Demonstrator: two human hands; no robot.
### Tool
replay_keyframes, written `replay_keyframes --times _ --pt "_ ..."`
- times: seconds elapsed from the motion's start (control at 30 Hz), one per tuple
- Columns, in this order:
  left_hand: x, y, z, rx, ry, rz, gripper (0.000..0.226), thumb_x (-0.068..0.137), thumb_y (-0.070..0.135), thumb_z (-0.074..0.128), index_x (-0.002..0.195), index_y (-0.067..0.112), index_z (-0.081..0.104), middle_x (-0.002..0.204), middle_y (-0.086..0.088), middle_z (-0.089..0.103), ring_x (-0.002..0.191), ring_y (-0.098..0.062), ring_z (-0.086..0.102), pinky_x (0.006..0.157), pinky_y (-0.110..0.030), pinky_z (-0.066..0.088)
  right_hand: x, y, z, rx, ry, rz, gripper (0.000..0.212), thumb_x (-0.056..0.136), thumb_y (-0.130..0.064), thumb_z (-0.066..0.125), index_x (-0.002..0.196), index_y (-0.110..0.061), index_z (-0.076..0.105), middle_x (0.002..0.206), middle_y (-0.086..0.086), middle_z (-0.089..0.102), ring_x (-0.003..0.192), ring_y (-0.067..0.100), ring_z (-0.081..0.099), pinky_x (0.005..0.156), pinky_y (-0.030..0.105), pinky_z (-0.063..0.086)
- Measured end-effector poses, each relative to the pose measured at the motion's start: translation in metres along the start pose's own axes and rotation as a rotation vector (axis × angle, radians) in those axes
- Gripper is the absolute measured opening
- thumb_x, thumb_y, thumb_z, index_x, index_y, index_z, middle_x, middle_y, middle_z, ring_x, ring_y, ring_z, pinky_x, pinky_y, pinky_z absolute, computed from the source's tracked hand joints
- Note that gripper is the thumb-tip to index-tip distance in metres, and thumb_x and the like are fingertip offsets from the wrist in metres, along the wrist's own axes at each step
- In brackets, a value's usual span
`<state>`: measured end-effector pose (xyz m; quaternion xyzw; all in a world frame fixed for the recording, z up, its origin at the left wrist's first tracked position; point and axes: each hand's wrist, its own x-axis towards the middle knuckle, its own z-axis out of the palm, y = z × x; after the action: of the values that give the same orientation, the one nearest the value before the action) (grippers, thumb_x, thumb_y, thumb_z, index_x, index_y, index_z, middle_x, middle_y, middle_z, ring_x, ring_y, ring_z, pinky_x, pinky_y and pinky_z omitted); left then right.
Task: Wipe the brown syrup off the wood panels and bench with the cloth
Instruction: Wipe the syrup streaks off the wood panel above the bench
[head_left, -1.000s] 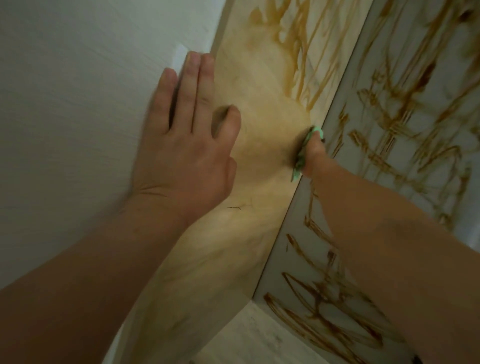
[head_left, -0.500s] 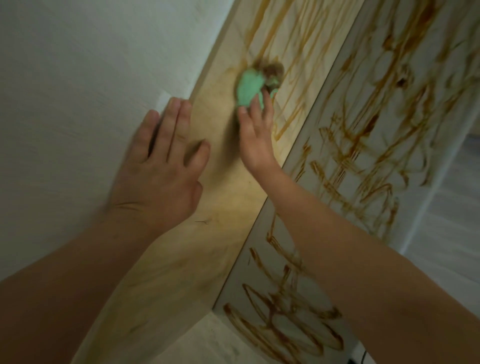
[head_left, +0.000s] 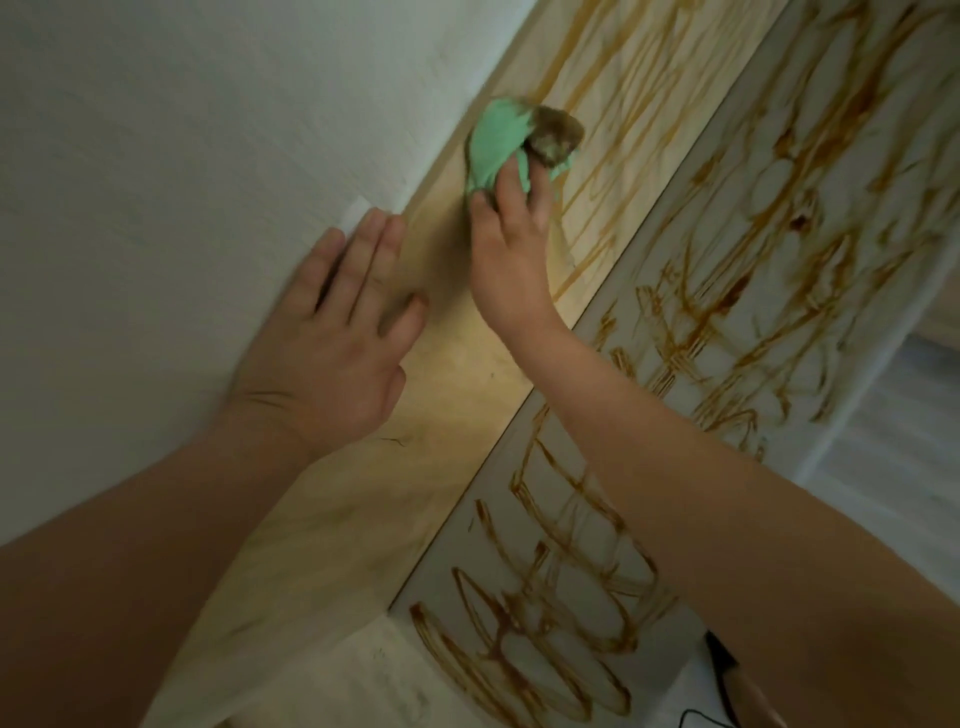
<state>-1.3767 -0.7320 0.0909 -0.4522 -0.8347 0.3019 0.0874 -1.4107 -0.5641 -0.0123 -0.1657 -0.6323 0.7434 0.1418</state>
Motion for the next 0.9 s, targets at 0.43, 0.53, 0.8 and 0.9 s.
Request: replay_keyframes --times 0.43,0.53,0.8,0.9 --pt "0.001 0.000 0.002 -0.005 -0.040 -0.007 0.056 0.094 0.032 0.046 0.147 0.012 0.050 0.165 -0.036 0.001 0.157 -0.047 0.002 0.127 -0.057 0.003 0.069 0.177 -0.057 0.102 0.082 1.043 0.038 0.111 -0.040 0.037 0.112 -0.007 0.056 0.095 0.008 0.056 0.080 0.022 0.054 0.080 0.038 0.051" --pt "0.002 -0.001 0.004 -0.007 -0.050 -0.004 0.056 0.095 0.031 0.045 0.147 0.012 0.049 0.165 -0.036 0.001 0.156 -0.047 0.002 0.127 -0.057 0.002 0.049 0.191 -0.045 0.185 0.115 1.146 0.031 0.112 -0.033 0.034 0.113 -0.008 0.053 0.096 0.009 0.054 0.077 0.022 0.053 0.073 0.039 0.050" --pt "0.000 -0.001 0.006 -0.017 -0.022 -0.008 0.054 0.095 0.028 0.047 0.146 0.010 0.051 0.165 -0.036 0.001 0.156 -0.047 0.003 0.128 -0.058 0.005 0.036 0.098 -0.026 0.141 0.231 0.755 0.053 0.110 -0.020 0.042 0.162 -0.025 0.031 0.127 -0.007 0.045 0.102 0.013 0.051 0.090 0.028 0.044" --pt "0.001 -0.001 0.006 -0.022 -0.021 -0.005 0.054 0.094 0.028 0.048 0.146 0.010 0.051 0.165 -0.036 0.002 0.156 -0.047 0.004 0.127 -0.058 0.006 0.006 0.063 -0.028 0.121 0.169 0.618 0.054 0.103 -0.029 0.061 0.155 -0.025 0.046 0.119 -0.015 0.059 0.097 0.007 0.062 0.093 0.028 0.052"
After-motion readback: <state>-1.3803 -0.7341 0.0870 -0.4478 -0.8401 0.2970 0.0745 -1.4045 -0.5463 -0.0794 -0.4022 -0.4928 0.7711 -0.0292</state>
